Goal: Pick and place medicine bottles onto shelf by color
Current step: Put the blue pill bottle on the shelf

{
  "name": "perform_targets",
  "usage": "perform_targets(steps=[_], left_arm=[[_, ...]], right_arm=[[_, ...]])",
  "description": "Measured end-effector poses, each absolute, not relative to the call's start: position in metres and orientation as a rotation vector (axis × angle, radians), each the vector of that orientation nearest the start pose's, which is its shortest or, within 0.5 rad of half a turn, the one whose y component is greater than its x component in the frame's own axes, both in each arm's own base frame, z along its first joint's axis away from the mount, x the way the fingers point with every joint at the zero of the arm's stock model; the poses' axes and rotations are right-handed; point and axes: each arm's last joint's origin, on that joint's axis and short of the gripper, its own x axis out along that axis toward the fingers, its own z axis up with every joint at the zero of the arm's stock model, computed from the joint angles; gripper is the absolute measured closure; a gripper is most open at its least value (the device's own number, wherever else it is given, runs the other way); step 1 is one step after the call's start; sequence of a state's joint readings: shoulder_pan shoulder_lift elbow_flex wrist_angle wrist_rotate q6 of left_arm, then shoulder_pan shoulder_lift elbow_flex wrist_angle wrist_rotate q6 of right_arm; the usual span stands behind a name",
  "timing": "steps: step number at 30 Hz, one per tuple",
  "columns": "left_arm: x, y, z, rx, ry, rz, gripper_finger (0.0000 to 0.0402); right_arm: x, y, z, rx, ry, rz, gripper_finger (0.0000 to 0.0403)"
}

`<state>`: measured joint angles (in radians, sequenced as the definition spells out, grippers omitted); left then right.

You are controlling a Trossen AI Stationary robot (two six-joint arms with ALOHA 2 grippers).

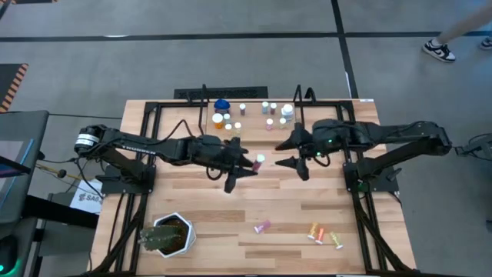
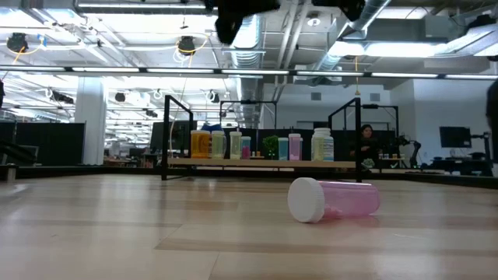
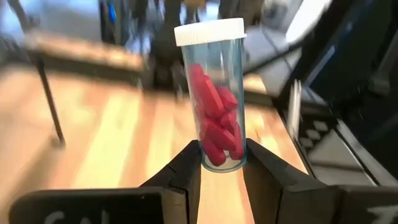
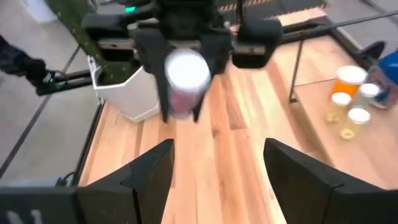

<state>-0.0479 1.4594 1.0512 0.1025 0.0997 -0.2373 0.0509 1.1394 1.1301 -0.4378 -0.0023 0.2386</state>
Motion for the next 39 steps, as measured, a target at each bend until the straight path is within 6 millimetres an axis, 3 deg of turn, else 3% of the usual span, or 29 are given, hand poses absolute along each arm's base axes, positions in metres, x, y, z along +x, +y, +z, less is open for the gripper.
perform_targets(steps=[6,13,23,31,39], left_arm=[[0.325,-0.026,0.282,-0.317,0.475,-0.153,0.0323],[0.323,-0.039,0.28,-0.325,0.513,-0.253,0.0323],[0.322,-0.041,0.279,-0.312,0.522,-0.26,0.0323],[0.321,-0.041,0.277,-0.305,0.548,-0.254,0.0323],[0.322,-0.041,0.278,-0.287,0.531,-0.261,0.0323]], right_arm=[[0.269,0.019,0.355,0.282,0.544,0.09,0.0132],[0.302,0.024,0.348,0.328,0.604,0.166,0.0132],[0.333,0.034,0.338,0.342,0.656,0.263,0.0132],[0.336,0.037,0.34,0.339,0.647,0.273,0.014],[0.336,0.037,0.341,0.339,0.641,0.274,0.0202]])
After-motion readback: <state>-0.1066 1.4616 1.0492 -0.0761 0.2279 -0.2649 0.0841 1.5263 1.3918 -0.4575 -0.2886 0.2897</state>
